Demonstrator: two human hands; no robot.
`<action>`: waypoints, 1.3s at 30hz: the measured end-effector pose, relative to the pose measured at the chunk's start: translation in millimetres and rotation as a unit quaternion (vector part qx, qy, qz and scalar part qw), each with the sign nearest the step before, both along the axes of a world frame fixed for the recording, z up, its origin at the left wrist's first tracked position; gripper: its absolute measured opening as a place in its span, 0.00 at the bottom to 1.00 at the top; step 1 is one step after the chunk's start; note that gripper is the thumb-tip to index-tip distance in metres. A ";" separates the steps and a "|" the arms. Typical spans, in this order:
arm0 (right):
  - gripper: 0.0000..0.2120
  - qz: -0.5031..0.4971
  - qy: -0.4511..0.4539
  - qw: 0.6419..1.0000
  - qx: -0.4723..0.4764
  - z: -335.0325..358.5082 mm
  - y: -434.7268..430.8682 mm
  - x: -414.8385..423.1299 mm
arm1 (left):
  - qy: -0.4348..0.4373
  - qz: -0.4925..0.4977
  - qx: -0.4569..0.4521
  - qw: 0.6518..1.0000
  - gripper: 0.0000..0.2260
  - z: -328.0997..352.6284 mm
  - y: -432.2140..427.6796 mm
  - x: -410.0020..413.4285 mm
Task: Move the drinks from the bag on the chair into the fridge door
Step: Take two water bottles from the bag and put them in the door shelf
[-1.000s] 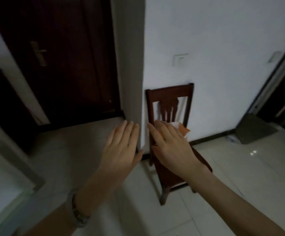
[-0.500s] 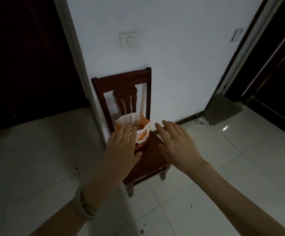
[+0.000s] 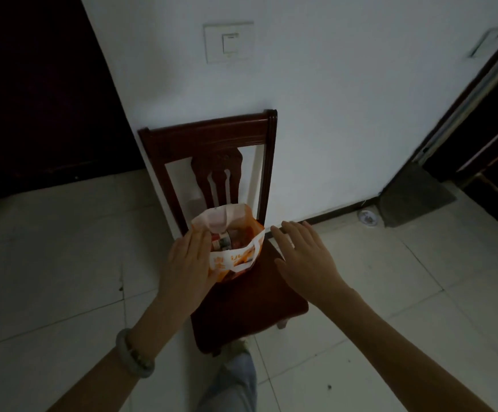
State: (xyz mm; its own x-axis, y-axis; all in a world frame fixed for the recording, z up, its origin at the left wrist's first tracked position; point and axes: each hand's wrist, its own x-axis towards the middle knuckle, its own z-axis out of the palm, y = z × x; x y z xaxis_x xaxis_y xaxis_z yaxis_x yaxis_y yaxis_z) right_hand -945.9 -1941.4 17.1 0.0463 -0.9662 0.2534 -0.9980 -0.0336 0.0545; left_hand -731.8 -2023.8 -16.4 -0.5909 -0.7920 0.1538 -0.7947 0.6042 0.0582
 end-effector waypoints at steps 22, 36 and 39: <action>0.21 0.055 -0.158 0.971 0.174 -195.4 -224.6 -102.8 | -0.098 -0.007 0.287 0.953 0.13 -216.6 -213.2 -127.4; 0.24 0.100 -0.170 0.954 0.227 -263.8 -240.3 -114.6 | -0.174 0.057 0.396 0.900 0.14 -375.7 -189.6 -178.1; 0.24 0.103 -0.172 0.952 0.232 -264.0 -237.4 -116.1 | -0.226 0.107 0.407 0.879 0.20 -382.9 -176.8 -181.7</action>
